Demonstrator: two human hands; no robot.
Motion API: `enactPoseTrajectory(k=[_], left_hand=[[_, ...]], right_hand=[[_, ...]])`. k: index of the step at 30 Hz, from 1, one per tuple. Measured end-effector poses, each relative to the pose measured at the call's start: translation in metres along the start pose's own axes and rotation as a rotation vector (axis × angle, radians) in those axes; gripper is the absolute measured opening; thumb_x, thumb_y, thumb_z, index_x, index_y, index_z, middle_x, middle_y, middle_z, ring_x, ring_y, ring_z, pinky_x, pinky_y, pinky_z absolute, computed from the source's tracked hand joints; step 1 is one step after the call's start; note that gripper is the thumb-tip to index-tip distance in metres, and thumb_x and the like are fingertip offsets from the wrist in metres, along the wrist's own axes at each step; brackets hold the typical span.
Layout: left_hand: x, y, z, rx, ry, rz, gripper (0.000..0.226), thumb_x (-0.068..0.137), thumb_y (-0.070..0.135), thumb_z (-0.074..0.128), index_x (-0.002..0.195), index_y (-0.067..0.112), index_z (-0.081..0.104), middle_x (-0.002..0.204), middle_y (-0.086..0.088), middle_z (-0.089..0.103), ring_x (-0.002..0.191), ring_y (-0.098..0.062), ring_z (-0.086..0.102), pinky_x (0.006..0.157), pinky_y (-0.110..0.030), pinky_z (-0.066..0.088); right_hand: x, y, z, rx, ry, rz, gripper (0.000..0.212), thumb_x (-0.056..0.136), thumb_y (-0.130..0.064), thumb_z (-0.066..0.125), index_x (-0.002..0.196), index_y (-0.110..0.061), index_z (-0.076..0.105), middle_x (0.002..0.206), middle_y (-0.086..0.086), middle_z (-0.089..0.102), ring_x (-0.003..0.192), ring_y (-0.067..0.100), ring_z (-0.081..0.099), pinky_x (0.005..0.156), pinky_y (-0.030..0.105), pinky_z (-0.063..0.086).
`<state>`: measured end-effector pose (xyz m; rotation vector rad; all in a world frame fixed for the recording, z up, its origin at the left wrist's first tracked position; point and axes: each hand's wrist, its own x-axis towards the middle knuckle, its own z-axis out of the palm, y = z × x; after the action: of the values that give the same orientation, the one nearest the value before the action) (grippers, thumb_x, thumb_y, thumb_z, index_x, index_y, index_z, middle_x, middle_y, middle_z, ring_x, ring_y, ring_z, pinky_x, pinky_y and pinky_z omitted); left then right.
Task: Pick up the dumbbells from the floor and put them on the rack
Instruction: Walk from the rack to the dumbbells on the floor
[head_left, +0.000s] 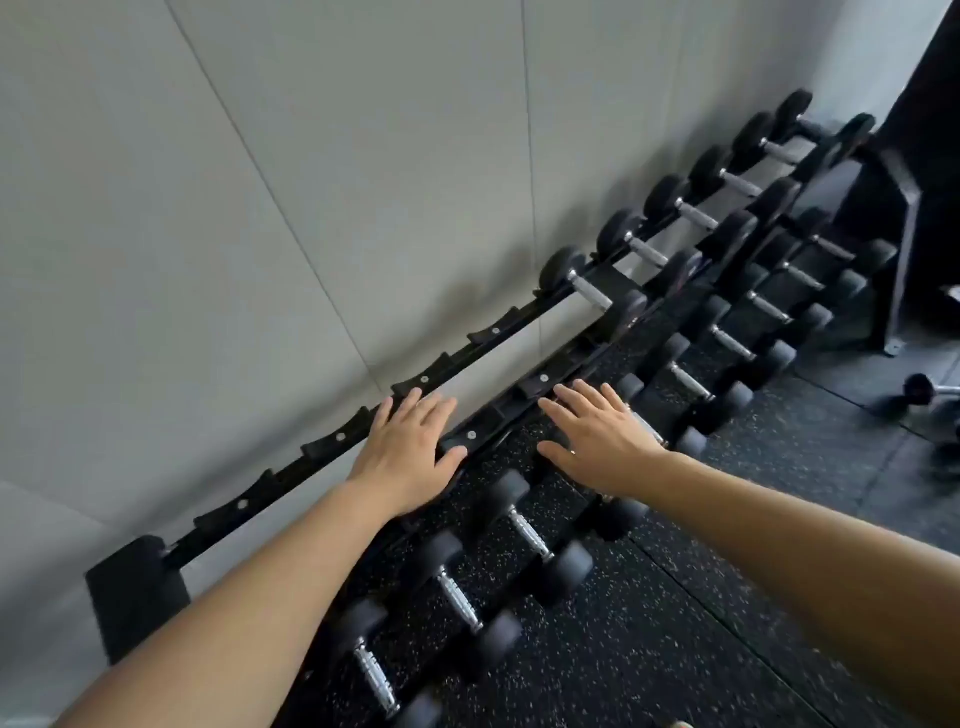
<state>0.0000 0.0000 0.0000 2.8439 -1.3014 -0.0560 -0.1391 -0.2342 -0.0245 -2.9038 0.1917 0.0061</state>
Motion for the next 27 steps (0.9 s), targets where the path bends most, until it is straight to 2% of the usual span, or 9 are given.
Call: enactPoseTrajectory(k=[5,10,14,21,27], left_hand=[[0.063,0.119,0.035,-0.02,-0.095,0.191,0.071,0.092,0.058,0.028,0.153,0.022,0.019,0.161,0.0,0.02,0.148,-0.019,0.006,0.119,-0.047,0.0],[0.125,0.238,0.073,-0.043,-0.154,0.354,0.072,0.09,0.057,0.033,0.152,0.021,0.024,0.16,-0.002,0.024,0.147,-0.02,0.01,0.118,-0.046,-0.001],[0.172,0.321,0.09,-0.067,-0.192,0.489,0.074,0.087,0.058,0.03,0.151,0.022,0.026,0.159,-0.002,0.026,0.147,-0.021,0.011,0.118,-0.047,0.003],[0.246,0.427,0.112,-0.101,-0.27,0.668,0.07,0.091,0.055,0.036,0.151,0.022,0.025,0.16,-0.001,0.023,0.148,-0.02,0.009,0.119,-0.049,0.004],[0.334,0.497,0.125,-0.109,-0.292,0.813,0.068,0.093,0.054,0.037,0.152,0.023,0.024,0.161,-0.001,0.022,0.148,-0.019,0.008,0.119,-0.046,0.002]], right_hand=[[-0.069,0.108,0.012,0.021,0.006,0.19,0.069,0.094,-0.061,0.033,0.151,-0.024,0.026,0.16,0.008,0.024,0.148,0.03,0.01,0.119,0.051,0.005],[-0.138,0.204,0.022,0.028,0.001,0.363,0.067,0.093,-0.056,0.043,0.149,-0.021,0.031,0.156,0.011,0.031,0.146,0.034,0.015,0.118,0.052,0.008],[-0.187,0.269,0.023,0.064,0.002,0.529,0.067,0.094,-0.057,0.04,0.15,-0.022,0.028,0.159,0.01,0.026,0.147,0.032,0.012,0.118,0.051,0.006],[-0.233,0.357,0.018,0.106,0.0,0.769,0.068,0.094,-0.056,0.04,0.152,-0.023,0.024,0.161,0.011,0.02,0.148,0.032,0.007,0.119,0.05,0.004],[-0.225,0.43,0.012,0.113,0.0,0.918,0.069,0.094,-0.054,0.043,0.152,-0.023,0.023,0.162,0.012,0.017,0.148,0.031,0.006,0.119,0.049,0.002]])
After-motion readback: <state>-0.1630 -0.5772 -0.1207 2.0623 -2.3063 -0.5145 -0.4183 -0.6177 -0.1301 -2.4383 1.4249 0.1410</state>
